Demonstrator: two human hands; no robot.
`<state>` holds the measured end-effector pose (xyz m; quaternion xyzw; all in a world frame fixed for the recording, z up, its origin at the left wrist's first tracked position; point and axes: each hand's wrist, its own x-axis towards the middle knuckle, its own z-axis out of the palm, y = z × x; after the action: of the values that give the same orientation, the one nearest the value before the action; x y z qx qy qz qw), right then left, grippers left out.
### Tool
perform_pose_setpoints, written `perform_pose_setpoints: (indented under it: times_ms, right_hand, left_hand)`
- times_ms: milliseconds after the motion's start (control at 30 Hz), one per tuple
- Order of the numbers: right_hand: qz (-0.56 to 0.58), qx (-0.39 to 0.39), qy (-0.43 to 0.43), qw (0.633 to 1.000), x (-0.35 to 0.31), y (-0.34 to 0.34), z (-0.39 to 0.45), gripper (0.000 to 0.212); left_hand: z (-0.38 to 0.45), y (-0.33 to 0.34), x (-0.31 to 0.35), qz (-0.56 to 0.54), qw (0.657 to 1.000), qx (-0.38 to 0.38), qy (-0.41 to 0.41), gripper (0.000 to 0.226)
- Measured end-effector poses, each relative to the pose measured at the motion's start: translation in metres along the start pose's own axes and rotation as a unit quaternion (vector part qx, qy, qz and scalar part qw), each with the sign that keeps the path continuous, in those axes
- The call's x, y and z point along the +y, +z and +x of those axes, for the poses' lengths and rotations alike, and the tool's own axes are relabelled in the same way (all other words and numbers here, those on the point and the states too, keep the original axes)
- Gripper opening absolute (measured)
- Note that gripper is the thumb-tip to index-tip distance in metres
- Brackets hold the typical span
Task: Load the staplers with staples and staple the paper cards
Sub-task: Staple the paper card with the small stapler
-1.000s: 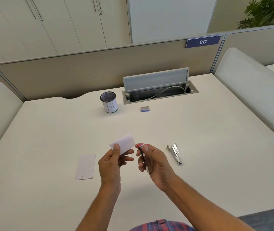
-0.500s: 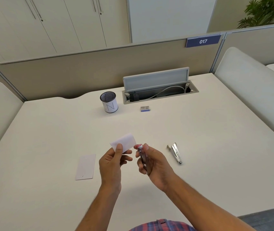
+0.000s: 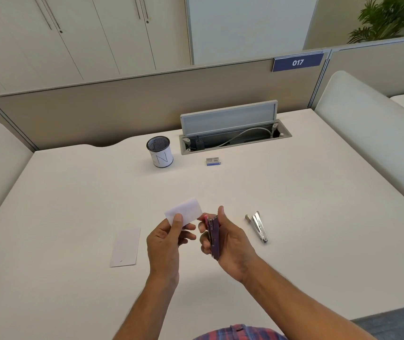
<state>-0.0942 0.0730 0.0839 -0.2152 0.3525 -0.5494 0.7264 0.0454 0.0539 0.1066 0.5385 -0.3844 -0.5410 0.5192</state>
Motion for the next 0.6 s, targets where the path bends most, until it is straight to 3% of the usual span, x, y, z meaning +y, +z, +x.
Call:
perform_pose_setpoints:
  times_ms: [100,300,600]
  right_hand:
    - [-0.038,0.006,-0.030,0.999,0.0012,0.0002,-0.0022,0.037]
    - [-0.084,0.068,-0.071,0.992,0.0039,-0.0029,0.0014,0.045]
    - [-0.122,0.144,-0.050,0.981,0.0081,-0.0056,0.0011,0.045]
  left_hand:
    - [0.0002,0.0000,-0.0003,-0.004,1.000,0.000,0.001,0.025]
    - [0.0010,-0.0010,-0.0009,-0.004,1.000,0.005,0.003,0.028]
    - [-0.0018,-0.0010,-0.0075,0.010,1.000,0.006,-0.012,0.028]
